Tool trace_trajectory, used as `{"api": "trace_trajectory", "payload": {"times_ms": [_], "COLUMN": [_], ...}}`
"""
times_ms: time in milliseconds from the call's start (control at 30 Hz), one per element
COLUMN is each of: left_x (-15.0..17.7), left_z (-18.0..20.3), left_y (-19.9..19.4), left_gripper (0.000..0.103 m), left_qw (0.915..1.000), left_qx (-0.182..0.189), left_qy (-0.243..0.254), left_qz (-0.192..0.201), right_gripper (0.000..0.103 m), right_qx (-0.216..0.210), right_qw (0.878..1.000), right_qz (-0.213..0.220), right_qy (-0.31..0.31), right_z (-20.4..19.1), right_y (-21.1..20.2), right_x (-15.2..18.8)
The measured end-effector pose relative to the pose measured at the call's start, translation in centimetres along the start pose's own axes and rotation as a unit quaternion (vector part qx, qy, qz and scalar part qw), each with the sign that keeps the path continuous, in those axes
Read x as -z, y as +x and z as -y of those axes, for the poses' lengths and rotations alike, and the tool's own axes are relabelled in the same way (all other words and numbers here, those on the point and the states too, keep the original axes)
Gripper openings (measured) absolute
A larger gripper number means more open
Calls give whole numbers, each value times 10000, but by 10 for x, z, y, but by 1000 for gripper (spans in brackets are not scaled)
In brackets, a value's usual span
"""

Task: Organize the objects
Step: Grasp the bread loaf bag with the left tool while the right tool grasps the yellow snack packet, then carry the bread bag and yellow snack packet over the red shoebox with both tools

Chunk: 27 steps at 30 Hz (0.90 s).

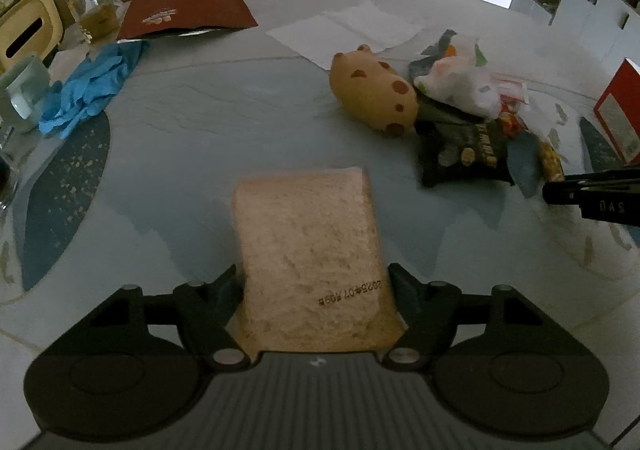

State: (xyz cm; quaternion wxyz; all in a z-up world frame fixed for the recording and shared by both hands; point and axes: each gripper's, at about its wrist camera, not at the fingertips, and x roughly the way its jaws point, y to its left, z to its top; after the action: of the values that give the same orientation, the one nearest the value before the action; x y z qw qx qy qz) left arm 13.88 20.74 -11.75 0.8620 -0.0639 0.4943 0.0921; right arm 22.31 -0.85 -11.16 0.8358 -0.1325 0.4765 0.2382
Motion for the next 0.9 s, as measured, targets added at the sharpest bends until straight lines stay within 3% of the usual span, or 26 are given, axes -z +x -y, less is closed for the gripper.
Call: {"api": "trace_trajectory", "payload": {"times_ms": [400,900], "left_x": [-3,-35], "left_z": [34,128], "left_y": [-23,-51], "left_gripper": [74,74], "left_qw": [9989,9907], "left_qx": [434,1026], "left_qy": [165,791], "left_qz": [100,408], "right_gripper": [17,17], "right_qx": [-54,-69], "right_qw": [9988,9957], "right_qz": [294,850], "right_qy": [382,360], "right_z": [38,89], "right_y": [-47,-127], "right_x": [31,42]}}
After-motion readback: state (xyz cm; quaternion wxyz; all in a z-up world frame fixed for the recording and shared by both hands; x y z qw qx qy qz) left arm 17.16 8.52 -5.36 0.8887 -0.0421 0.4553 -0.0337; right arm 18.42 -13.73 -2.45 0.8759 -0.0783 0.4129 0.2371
